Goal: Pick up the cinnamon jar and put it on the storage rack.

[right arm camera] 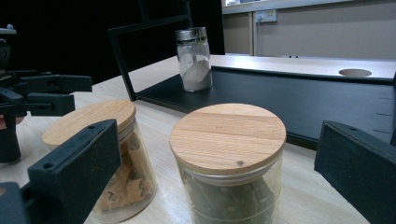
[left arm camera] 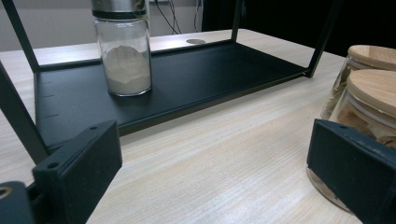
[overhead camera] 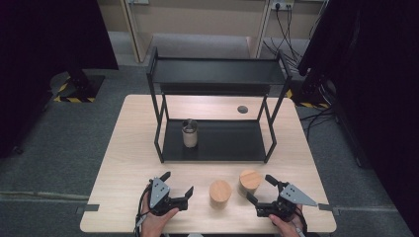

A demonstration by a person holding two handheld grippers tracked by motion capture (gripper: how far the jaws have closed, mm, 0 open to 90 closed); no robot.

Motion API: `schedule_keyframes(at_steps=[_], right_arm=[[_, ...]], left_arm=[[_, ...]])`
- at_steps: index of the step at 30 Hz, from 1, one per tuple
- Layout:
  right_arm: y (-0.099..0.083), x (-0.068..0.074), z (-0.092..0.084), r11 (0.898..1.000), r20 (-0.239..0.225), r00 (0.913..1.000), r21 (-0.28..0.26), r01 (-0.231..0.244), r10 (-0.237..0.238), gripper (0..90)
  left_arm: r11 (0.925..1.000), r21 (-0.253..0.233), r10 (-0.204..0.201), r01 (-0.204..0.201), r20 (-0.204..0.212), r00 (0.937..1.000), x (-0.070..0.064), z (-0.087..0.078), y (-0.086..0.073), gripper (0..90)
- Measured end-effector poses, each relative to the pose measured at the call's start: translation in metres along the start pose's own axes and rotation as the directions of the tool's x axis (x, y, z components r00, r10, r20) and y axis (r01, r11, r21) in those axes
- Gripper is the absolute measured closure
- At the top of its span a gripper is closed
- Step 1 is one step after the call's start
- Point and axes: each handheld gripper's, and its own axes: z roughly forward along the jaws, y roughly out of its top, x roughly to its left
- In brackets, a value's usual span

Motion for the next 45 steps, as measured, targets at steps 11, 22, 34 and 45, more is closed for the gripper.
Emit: schedule_keyframes(at_steps=[11, 22, 34, 45], right_arm=[[0.001, 0.005, 0.001, 1.000, -0.016, 0.9998, -0.003, 0.013, -0.013, 0.8], [0.004, 0.017, -0.001, 0.999, -0.051, 0.9977, -0.016, 0.045, -0.046, 0.9], [0.010, 0.037, 0.008, 0.996, -0.142, 0.9855, 0.004, 0.095, -0.093, 1.1], [0.010, 0.046, 0.023, 0.994, -0.183, 0.9788, 0.040, 0.101, -0.092, 2.0]], left_arm=[[1.0000, -0.003, 0.003, -0.003, 0.000, 1.0000, 0.000, 0.001, 0.000, 2.5], [0.9999, -0.005, 0.016, -0.016, 0.000, 0.9999, -0.003, -0.001, -0.001, 2.6], [0.9999, -0.007, 0.014, -0.014, 0.004, 0.9999, -0.003, -0.001, -0.001, 2.6], [1.0000, -0.001, -0.003, 0.003, 0.020, 0.9998, -0.003, -0.001, -0.002, 2.6]])
